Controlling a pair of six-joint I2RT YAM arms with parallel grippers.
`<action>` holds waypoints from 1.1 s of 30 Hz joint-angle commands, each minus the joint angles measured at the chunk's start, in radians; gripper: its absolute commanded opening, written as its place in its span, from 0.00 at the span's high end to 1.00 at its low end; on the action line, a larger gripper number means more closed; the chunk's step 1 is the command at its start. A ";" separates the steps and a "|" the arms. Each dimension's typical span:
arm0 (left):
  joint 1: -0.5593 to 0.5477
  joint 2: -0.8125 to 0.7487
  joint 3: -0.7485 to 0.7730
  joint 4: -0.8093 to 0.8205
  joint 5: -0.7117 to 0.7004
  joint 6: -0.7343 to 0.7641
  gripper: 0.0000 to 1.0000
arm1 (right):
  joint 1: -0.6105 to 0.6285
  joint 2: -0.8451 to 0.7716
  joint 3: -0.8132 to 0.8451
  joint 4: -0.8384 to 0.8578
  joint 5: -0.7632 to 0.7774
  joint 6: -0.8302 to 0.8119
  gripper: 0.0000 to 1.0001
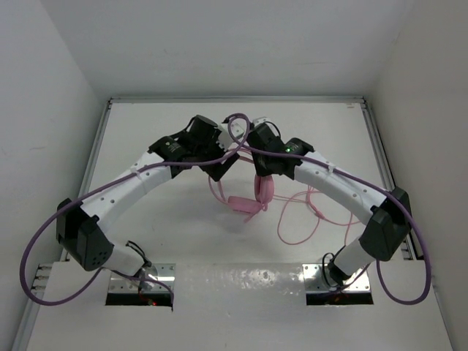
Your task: Wrap the headphones
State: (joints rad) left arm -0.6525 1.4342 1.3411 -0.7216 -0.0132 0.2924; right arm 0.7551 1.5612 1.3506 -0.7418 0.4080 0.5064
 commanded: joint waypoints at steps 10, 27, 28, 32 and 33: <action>0.028 0.068 -0.010 0.073 -0.013 -0.065 1.00 | 0.006 -0.076 -0.015 0.147 -0.173 -0.022 1.00; 0.047 -0.001 0.121 -0.076 0.225 -0.030 1.00 | -0.069 -0.389 0.118 0.131 -0.183 -0.275 0.30; 0.048 0.005 0.171 -0.085 0.239 -0.038 1.00 | -0.115 -0.414 0.073 0.131 -0.167 -0.272 0.57; 0.056 0.058 0.337 -0.150 0.315 -0.099 1.00 | -0.241 -0.535 -0.025 0.142 -0.187 -0.273 0.34; 0.056 0.069 0.405 -0.157 0.320 -0.113 1.00 | -0.272 -0.570 -0.054 0.142 -0.183 -0.281 0.26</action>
State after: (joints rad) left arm -0.6113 1.4956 1.5867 -0.8963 0.1879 0.2668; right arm 0.5404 1.0241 1.3666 -0.6197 0.2134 0.2554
